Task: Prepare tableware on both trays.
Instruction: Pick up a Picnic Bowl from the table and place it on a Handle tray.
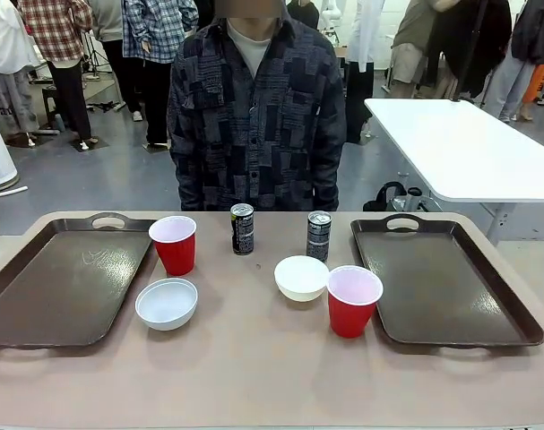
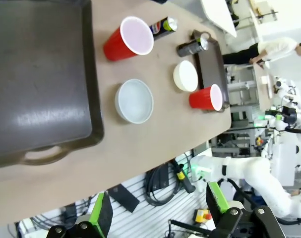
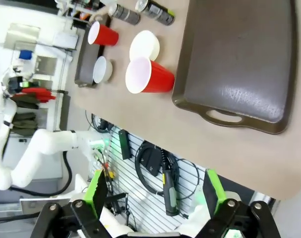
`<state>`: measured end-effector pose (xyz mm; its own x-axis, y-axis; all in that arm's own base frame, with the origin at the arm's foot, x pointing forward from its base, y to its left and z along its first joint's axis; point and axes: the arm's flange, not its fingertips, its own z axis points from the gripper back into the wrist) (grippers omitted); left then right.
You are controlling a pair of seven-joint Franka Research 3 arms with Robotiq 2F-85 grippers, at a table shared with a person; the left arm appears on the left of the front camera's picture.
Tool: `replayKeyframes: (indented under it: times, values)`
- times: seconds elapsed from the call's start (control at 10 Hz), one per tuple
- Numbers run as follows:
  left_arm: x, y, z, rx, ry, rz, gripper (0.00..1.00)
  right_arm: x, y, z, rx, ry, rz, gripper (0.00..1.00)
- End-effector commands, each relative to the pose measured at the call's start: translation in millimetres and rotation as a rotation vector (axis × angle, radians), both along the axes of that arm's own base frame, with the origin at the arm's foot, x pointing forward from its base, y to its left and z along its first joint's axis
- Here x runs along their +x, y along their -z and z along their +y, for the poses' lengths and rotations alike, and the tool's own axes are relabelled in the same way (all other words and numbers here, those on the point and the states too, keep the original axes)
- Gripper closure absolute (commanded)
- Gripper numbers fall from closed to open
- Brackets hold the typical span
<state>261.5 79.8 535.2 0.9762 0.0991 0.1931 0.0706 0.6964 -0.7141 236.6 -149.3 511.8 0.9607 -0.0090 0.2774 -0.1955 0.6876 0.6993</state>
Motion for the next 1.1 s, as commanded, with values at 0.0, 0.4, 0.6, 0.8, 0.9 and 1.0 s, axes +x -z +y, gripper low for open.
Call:
replayKeyframes:
  times: [0.0,0.4,0.6,0.8,0.9,1.0]
  values:
    - [-3,2,7,-0.045,0.000,-0.027,0.00,-3,-6,-4,0.031,0.030,-0.047,0.00]
    - [-6,2,13,-0.017,-0.021,-0.008,0.00,-6,-9,-8,0.015,0.045,-0.029,0.00]
    - [-6,2,13,-0.017,-0.021,-0.008,0.00,-6,-9,-8,0.015,0.045,-0.029,0.00]
    - [-6,2,13,-0.017,-0.021,-0.008,0.00,-6,-9,-8,0.015,0.045,-0.029,0.00]
    - [-6,2,13,-0.017,-0.021,-0.008,0.00,-6,-9,-8,0.015,0.045,-0.029,0.00]
    - [-6,2,13,-0.017,-0.021,-0.008,0.00,-6,-9,-8,0.015,0.045,-0.029,0.00]
